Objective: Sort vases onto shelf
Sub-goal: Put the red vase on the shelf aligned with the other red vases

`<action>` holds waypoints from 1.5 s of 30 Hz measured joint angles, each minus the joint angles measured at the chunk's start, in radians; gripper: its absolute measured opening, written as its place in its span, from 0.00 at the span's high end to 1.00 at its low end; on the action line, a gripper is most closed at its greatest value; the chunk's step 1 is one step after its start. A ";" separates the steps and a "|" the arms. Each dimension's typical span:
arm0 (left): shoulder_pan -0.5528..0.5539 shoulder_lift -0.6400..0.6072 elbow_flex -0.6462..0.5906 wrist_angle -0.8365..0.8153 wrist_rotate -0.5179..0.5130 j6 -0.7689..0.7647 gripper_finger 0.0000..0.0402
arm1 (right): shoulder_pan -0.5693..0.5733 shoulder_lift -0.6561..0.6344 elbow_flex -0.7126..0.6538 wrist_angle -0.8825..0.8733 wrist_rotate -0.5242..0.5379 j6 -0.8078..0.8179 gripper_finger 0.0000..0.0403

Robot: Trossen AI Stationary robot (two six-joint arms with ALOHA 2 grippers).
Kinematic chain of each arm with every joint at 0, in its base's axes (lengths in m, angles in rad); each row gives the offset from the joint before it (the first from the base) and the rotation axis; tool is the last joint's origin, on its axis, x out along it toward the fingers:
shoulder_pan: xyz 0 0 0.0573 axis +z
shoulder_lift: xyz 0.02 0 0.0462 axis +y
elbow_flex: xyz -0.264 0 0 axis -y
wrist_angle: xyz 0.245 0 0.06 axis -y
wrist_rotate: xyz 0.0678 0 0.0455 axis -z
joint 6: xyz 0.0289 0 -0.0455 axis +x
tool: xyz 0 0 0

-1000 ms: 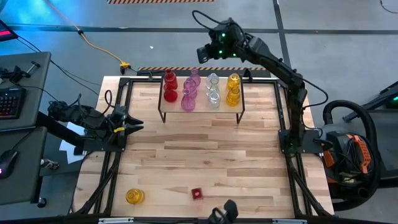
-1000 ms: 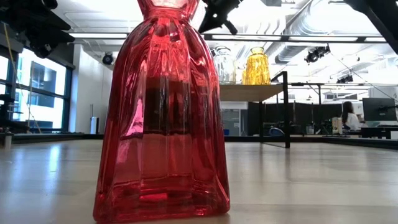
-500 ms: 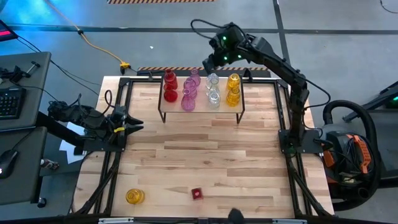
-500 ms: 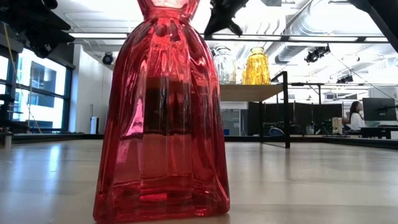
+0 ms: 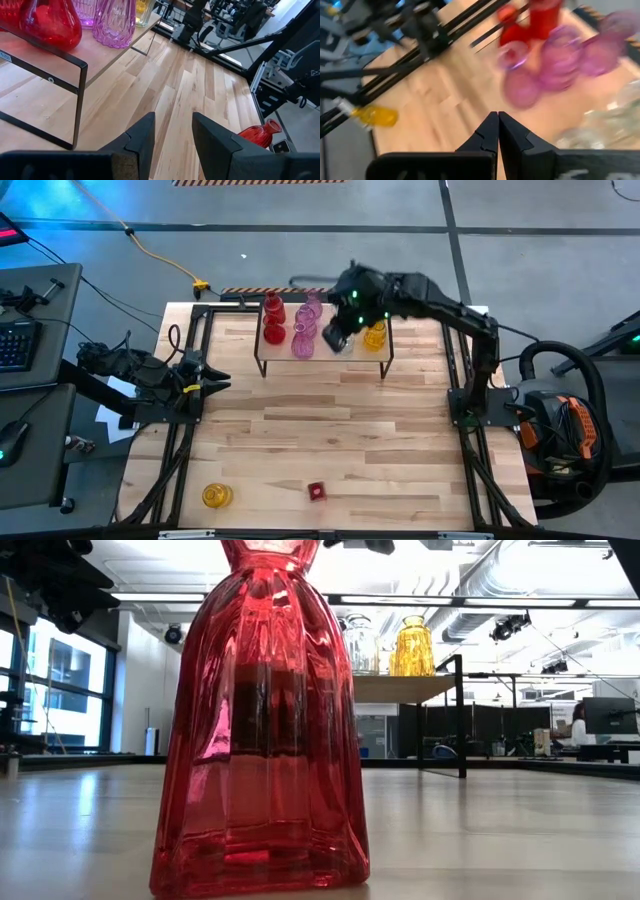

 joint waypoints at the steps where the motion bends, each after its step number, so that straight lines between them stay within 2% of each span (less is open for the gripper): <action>1: 0.000 0.000 0.000 0.000 0.000 0.000 0.70 | 0.023 0.000 0.000 -0.006 0.003 0.015 1.00; 8: 0.000 0.000 0.000 0.000 0.000 0.000 0.70 | 0.180 0.000 0.000 -0.087 0.113 0.184 1.00; 14: 0.000 0.000 0.000 0.000 0.000 0.000 0.70 | 0.299 0.000 0.000 -0.090 0.166 0.266 1.00; 27: 0.000 0.000 0.000 0.000 0.000 0.000 0.70 | 0.486 0.033 0.000 -0.082 0.255 0.270 1.00; 32: 0.000 0.000 0.000 0.000 0.000 0.000 0.70 | 0.536 0.059 0.000 -0.074 0.262 0.216 0.99; 37: 0.000 0.000 0.000 0.000 -0.007 -0.026 0.70 | 0.582 0.083 0.000 -0.060 0.229 0.113 0.91; 45: 0.000 0.000 0.000 0.008 -0.015 -0.026 0.70 | 0.626 0.133 0.000 -0.052 0.219 0.063 0.70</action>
